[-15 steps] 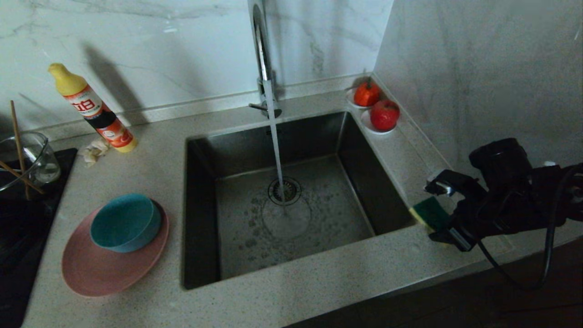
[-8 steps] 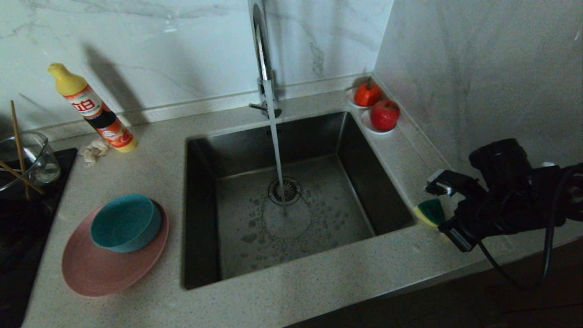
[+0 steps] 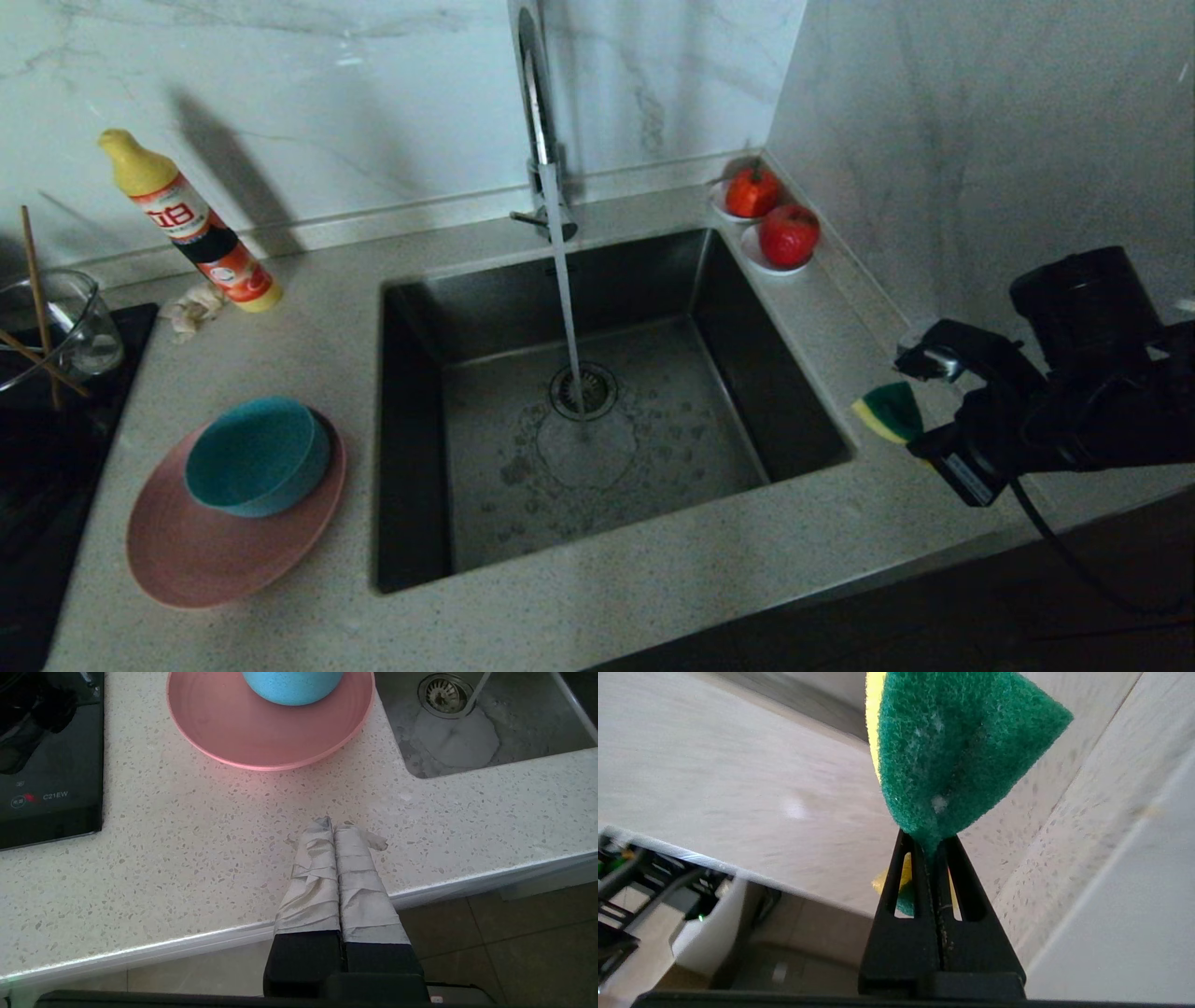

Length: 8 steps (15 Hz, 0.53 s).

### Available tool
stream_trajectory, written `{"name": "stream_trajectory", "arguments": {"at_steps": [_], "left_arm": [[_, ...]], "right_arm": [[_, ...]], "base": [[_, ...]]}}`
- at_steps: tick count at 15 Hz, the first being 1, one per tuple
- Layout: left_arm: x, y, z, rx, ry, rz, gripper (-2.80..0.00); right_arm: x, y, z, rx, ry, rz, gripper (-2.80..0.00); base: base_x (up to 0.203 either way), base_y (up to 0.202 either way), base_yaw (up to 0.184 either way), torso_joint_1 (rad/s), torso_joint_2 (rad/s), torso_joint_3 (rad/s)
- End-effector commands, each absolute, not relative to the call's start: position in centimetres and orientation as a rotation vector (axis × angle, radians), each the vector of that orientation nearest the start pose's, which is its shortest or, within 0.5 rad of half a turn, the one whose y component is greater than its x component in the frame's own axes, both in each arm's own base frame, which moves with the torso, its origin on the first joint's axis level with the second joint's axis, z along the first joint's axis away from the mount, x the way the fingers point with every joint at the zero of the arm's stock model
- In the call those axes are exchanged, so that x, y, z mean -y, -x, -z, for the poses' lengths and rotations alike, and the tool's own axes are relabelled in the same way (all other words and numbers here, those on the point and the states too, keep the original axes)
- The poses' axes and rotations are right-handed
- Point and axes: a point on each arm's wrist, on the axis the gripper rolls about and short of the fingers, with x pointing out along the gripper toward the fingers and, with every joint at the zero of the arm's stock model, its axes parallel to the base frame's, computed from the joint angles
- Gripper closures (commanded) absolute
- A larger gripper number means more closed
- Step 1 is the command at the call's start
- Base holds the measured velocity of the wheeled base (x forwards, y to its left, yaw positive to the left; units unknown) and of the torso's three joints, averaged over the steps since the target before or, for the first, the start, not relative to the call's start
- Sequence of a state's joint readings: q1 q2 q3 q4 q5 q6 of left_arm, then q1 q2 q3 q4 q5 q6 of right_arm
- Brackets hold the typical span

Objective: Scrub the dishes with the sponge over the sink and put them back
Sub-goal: Pick up a bowl and the sponge

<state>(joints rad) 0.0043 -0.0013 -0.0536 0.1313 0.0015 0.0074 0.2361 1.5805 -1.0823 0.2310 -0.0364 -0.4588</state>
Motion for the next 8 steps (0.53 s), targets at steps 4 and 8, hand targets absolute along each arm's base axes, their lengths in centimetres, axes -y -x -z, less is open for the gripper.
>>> {"name": "stream_trajectory", "arguments": {"at_steps": [4, 8], "left_arm": [[0.0, 2.8, -7.7, -0.077, -0.008, -0.006, 0.0], [0.0, 2.8, -7.7, -0.077, -0.008, -0.006, 0.0]], "right_arm": [[-9.2, -19.9, -28.1, -0.475, 0.403, -0.428, 0.0], [-10.9, -16.4, -30.6, -0.465, 0.298, -0.477, 0.0]], "base": [[0.0, 0.0, 0.0, 0.0, 0.0, 0.0], [0.0, 0.0, 0.0, 0.0, 0.0, 0.0]]}}
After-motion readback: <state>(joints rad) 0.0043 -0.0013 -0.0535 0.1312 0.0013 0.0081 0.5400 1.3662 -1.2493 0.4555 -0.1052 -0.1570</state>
